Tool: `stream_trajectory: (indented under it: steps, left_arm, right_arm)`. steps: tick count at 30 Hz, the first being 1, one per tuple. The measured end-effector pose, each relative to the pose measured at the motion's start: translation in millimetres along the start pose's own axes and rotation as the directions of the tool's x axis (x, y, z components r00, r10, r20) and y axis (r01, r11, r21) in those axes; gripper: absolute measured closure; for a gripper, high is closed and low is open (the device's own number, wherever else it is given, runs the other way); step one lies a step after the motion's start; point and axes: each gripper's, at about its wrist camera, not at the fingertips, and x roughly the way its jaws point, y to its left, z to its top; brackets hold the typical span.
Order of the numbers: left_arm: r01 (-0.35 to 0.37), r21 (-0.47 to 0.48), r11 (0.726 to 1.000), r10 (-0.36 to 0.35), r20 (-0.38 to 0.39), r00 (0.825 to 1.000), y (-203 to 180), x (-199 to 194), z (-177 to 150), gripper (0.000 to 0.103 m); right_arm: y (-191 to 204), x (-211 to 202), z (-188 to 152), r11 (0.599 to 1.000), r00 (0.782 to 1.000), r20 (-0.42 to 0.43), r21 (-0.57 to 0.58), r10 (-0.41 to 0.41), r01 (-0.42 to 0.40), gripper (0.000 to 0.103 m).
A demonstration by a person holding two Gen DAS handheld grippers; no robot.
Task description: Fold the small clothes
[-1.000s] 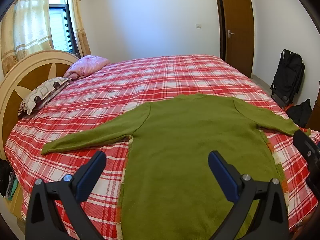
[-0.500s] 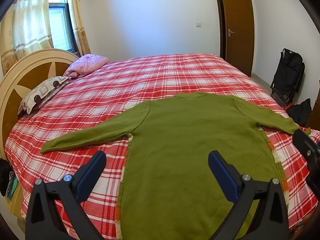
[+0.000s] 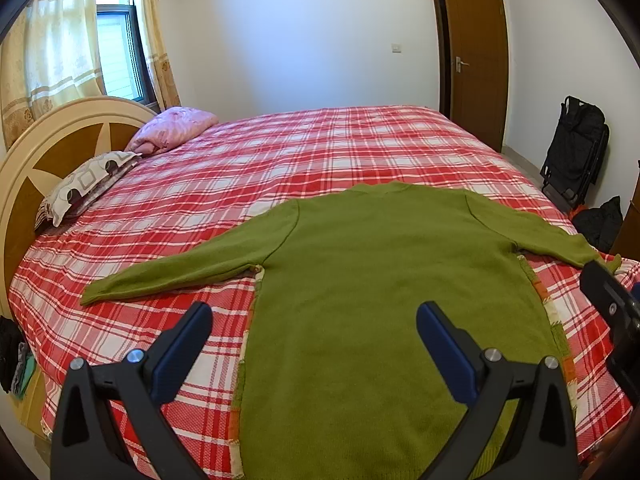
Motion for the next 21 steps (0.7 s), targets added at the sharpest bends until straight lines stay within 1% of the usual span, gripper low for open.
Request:
stream_trajectory:
  steps: [21]
  left_arm:
    - [0.0,0.004,1.0,0.0,-0.005,1.0,-3.8,2.3,-1.7,0.0]
  right_arm:
    - [-1.2,2.4,-2.5,1.0,1.0,-0.004,-0.001,0.001,-0.001,0.001]
